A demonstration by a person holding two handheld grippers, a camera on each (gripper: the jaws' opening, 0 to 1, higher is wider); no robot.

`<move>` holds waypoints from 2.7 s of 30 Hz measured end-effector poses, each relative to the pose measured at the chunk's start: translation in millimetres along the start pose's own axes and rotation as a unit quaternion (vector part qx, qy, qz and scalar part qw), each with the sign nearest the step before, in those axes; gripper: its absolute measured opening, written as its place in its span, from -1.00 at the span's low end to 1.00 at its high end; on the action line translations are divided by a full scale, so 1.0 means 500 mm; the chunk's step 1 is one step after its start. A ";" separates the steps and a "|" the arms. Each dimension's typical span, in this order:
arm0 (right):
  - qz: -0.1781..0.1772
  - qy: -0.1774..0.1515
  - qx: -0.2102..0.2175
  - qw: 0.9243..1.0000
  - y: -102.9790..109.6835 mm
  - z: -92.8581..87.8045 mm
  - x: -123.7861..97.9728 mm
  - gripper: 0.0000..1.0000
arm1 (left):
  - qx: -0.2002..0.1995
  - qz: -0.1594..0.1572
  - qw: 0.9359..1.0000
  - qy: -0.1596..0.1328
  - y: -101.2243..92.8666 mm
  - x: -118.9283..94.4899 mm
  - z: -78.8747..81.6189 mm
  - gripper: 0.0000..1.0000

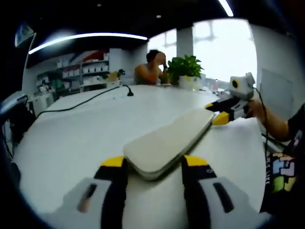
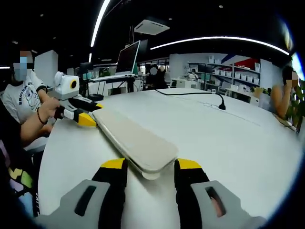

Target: Arrange the utensils inside the cutlery case until each visible utensil rests in its matching compartment.

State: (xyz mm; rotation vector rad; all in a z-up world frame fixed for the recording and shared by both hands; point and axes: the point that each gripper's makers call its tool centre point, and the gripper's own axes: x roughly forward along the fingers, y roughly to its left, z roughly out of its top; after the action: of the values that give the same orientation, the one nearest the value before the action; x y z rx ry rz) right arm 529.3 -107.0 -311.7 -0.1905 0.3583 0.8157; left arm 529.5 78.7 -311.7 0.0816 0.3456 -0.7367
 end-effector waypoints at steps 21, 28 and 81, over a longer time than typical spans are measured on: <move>-0.051 -0.022 -0.008 0.998 -0.014 0.015 -0.072 -0.21 | 0.003 -0.013 1.000 -0.026 -0.047 0.026 0.039 -0.04; -0.061 -0.025 0.004 0.998 -0.032 0.002 -0.086 -0.21 | 0.004 -0.021 0.999 -0.027 -0.064 0.051 0.049 -0.03; -0.219 -0.074 0.016 0.973 -0.153 0.032 -0.197 0.08 | 0.000 0.018 0.993 -0.113 -0.036 -0.024 0.117 0.22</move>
State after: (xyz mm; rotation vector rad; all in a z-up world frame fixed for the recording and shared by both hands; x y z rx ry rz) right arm 527.6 -220.5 -256.9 -0.1681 0.1771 0.3852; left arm 525.6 62.0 -251.6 0.0035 0.1285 -0.7025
